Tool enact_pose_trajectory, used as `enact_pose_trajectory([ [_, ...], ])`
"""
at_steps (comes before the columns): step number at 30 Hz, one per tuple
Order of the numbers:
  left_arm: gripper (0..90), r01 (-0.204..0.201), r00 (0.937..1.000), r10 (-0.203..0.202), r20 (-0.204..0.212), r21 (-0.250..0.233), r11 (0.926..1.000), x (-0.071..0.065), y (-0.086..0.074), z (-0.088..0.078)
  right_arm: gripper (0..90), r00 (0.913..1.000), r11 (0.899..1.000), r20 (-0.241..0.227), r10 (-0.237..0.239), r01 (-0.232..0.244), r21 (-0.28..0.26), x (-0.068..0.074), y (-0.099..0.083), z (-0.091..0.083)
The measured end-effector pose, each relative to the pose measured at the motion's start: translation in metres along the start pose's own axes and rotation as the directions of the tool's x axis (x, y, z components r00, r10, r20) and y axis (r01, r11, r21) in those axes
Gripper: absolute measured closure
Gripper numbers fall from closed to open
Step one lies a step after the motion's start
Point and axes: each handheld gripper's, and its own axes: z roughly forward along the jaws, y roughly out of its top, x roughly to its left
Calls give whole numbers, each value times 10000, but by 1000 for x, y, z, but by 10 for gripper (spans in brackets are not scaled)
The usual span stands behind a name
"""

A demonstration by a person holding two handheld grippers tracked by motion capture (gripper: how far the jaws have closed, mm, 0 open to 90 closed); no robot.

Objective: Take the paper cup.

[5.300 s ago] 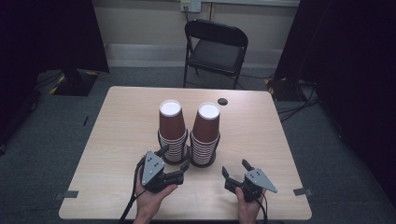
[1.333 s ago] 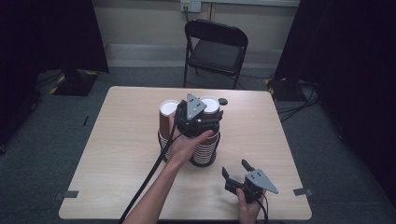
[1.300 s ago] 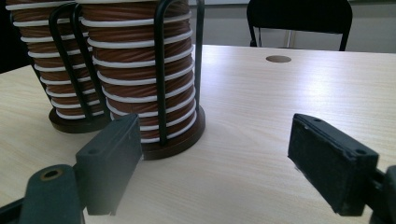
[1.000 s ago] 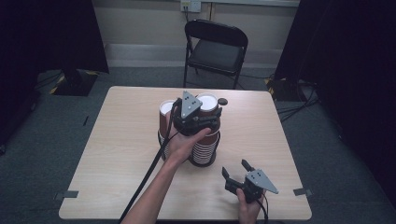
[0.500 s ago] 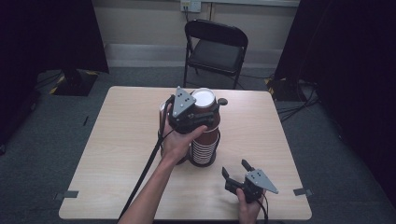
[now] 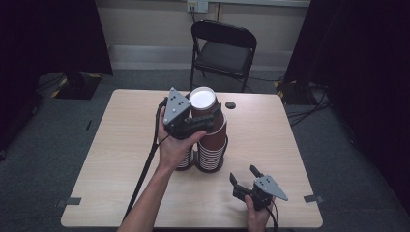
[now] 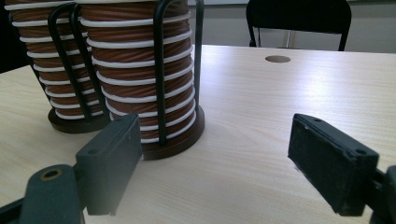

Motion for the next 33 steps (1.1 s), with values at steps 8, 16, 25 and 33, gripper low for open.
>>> enact_pose_trajectory([
  [8,217,65,9998,-60,194,-286,9996,1,0,-18,167,10000,10000,-1,8,-8,-12,0,0,0],
  [16,217,64,9999,-58,160,-422,9991,-5,-3,-37,167,10000,10000,21,1,-1,-14,0,0,0],
  [25,218,141,9984,-129,543,-216,9997,-10,-14,-54,166,10000,10000,29,-14,14,-40,0,0,0],
  [33,218,430,9971,-444,625,229,9988,-6,-36,-70,167,10000,10000,48,-36,36,-46,1,0,0],
])
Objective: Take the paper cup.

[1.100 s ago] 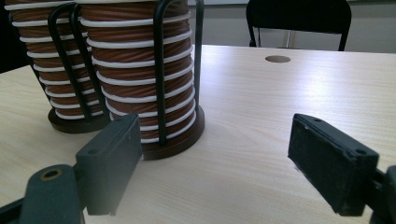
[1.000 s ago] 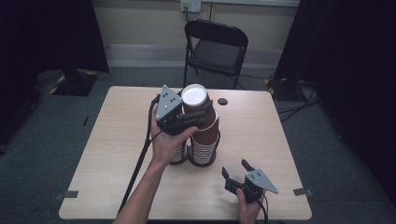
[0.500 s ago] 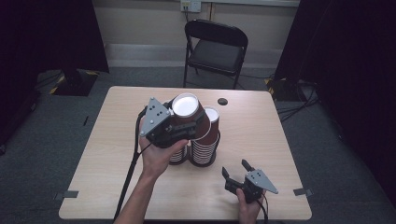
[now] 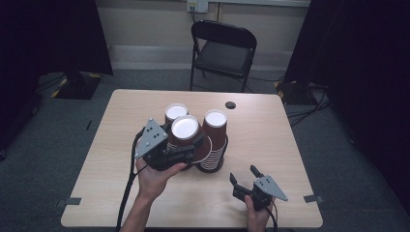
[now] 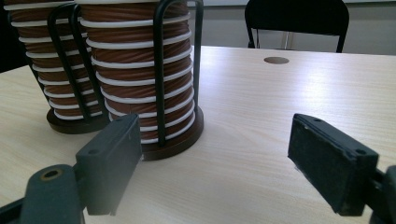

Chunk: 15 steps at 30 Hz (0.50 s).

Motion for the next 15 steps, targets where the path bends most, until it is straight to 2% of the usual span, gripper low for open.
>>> enact_pose_trajectory([
  [6,218,274,9996,-273,-47,155,9995,4,-15,-9,167,10000,10000,28,-63,63,24,0,0,0],
  [9,218,445,9990,-442,-98,408,9982,5,-25,-15,171,9996,9997,-272,-35,42,252,0,1,2],
  [12,218,575,9983,-576,3,405,9975,4,-34,-18,168,9989,9987,-430,-188,207,462,3,1,3],
  [15,218,898,9960,-896,-62,663,9937,8,-47,-17,167,9983,9968,-474,-354,386,693,5,2,4],
])
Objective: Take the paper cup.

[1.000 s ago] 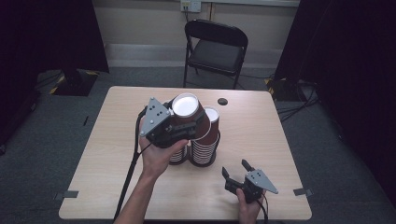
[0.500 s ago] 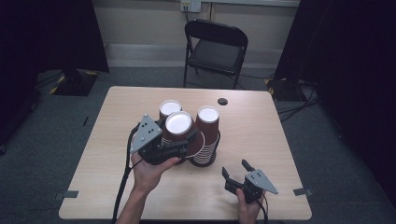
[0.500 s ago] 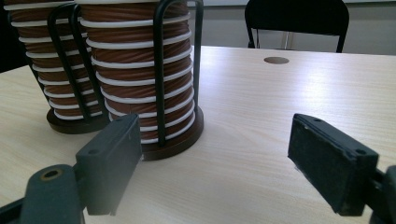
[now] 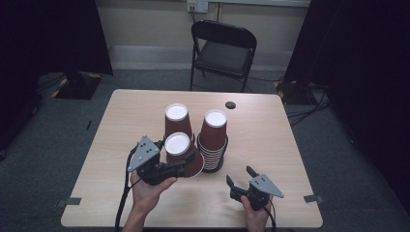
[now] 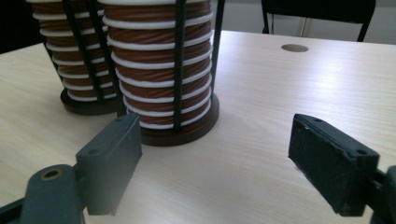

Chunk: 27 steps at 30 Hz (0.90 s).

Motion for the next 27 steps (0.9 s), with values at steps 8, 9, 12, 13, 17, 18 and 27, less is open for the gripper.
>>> enact_pose_trajectory([
  [8,218,767,9971,-766,-38,436,9961,9,-24,4,219,9984,9995,-523,-230,241,220,11,0,-1],
  [9,218,802,9968,-803,9,484,9956,9,-26,4,215,9977,9995,-654,-192,207,232,13,0,-1],
  [12,218,1133,9935,-1136,39,507,9923,9,-32,3,201,9949,9994,-985,-217,243,256,21,0,1],
  [13,218,1247,9921,-1252,60,495,9910,9,-34,2,210,9941,9995,-1060,-224,248,218,25,0,1],
  [17,217,1759,9840,-1771,186,525,9830,11,-43,0,265,9835,9992,-1769,-379,401,87,38,0,2],
  [18,218,1905,9812,-1919,208,555,9801,11,-45,0,284,9799,9990,-1950,-430,448,47,41,1,2],
  [27,218,2823,9567,-2871,472,881,9553,18,-61,-4,387,9495,9928,-2900,-1195,1149,-328,66,4,4],
])
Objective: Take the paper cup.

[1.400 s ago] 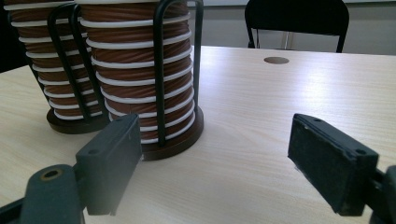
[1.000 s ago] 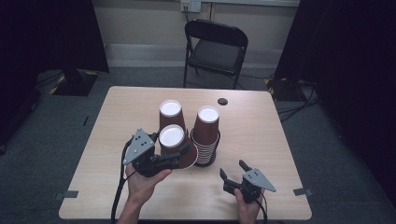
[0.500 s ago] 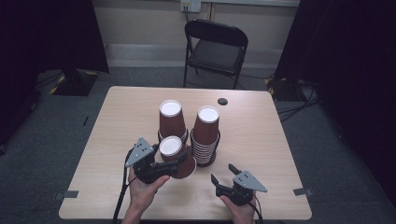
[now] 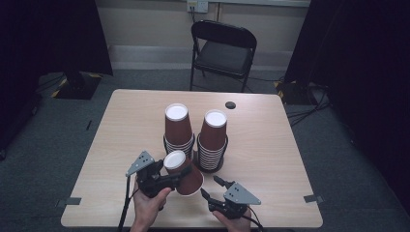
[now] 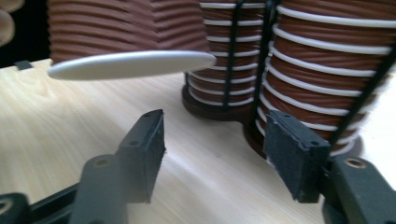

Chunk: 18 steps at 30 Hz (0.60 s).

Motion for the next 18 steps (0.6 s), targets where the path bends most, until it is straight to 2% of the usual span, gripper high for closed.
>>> enact_pose_trajectory([
  [2,217,84,10000,-84,-3,-42,10000,0,-1,-1,392,9999,9999,-165,51,-52,-94,2,0,1],
  [3,217,343,9994,-342,81,-130,9993,2,-3,-2,395,9997,9998,-237,72,-76,-166,2,0,2],
  [4,218,343,9994,-342,81,-130,9993,2,-3,-2,396,9996,9997,-266,81,-87,-213,3,0,2],
  [5,217,659,9978,-658,31,-316,9973,3,-5,-4,395,9992,9994,-374,113,-126,-327,3,-1,2],
  [8,217,1034,9945,-1039,-92,-466,9935,7,-10,-7,396,9986,9982,-521,84,-114,-588,4,0,1],
  [10,217,1382,9904,-1381,51,-412,9895,10,-13,-8,400,9977,9968,-666,83,-135,-782,4,0,2],
  [11,217,1382,9904,-1381,51,-412,9895,10,-13,-8,404,9971,9960,-761,55,-122,-884,4,0,2],
  [12,217,1826,9831,-1818,209,-420,9823,13,-17,-8,409,9965,9952,-837,66,-147,-969,5,0,2],
  [14,217,1939,9807,-1929,308,-337,9804,15,-19,-8,409,9961,9946,-880,89,-179,-1018,5,0,2],
  [15,217,2291,9726,-2278,458,-266,9730,18,-23,-6,421,9950,9925,-994,112,-232,-1204,5,0,3],
  [16,217,2291,9726,-2278,458,-266,9730,18,-23,-6,427,9946,9917,-1027,116,-245,-1258,6,0,3],
  [17,217,2508,9671,-2490,522,-318,9675,19,-26,-5,431,9941,9908,-1079,116,-260,-1331,6,0,4],
  [18,218,2508,9671,-2490,522,-318,9675,19,-26,-5,431,9941,9908,-1079,116,-260,-1331,6,0,4],
])
